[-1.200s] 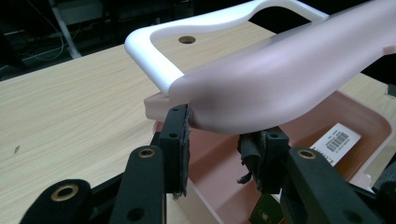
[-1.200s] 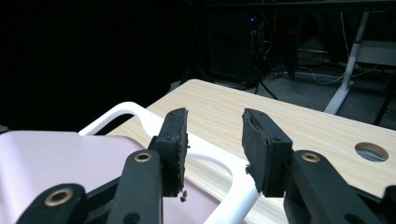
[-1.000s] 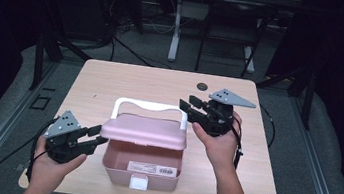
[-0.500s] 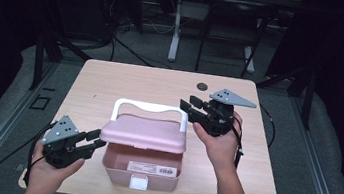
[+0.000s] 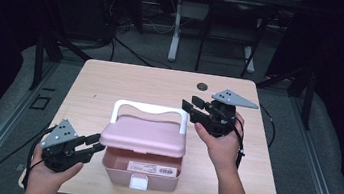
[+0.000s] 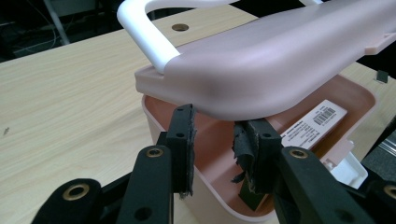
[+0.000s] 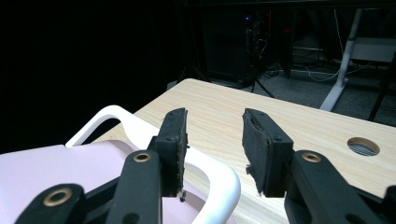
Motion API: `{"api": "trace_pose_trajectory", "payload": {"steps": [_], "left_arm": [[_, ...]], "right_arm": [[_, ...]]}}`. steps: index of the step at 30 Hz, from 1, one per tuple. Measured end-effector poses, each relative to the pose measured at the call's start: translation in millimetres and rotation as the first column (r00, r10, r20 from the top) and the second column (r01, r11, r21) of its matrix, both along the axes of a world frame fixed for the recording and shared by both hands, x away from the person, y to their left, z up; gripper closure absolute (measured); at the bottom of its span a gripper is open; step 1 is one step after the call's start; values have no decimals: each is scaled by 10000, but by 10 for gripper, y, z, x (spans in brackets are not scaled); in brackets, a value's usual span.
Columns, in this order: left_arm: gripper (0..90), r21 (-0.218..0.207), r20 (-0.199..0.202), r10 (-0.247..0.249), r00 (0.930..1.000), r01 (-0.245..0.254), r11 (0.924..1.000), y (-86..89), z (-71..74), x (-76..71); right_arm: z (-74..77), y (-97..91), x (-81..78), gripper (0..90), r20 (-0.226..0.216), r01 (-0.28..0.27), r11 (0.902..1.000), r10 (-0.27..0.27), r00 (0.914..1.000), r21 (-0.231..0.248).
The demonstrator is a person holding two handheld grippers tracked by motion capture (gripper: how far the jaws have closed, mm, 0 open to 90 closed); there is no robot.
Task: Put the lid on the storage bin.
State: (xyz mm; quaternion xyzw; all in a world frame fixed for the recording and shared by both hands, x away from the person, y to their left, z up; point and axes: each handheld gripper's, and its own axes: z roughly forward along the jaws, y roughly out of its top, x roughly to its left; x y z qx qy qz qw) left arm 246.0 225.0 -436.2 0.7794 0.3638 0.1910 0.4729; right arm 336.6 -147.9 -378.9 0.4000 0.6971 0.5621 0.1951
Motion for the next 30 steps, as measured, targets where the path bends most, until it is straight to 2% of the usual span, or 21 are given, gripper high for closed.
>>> {"api": "trace_pose_trajectory", "payload": {"steps": [20,30], "left_arm": [[697,197,-360,-112,9993,119,9997,0,-147,-70],[701,240,-405,-140,9991,149,9996,2,-191,-91]], "right_arm": [[-17,10,6,593,-25,-1,10000,0,10000,-38],[-13,8,-5,593,4,7,10000,-7,10000,-29]]}}
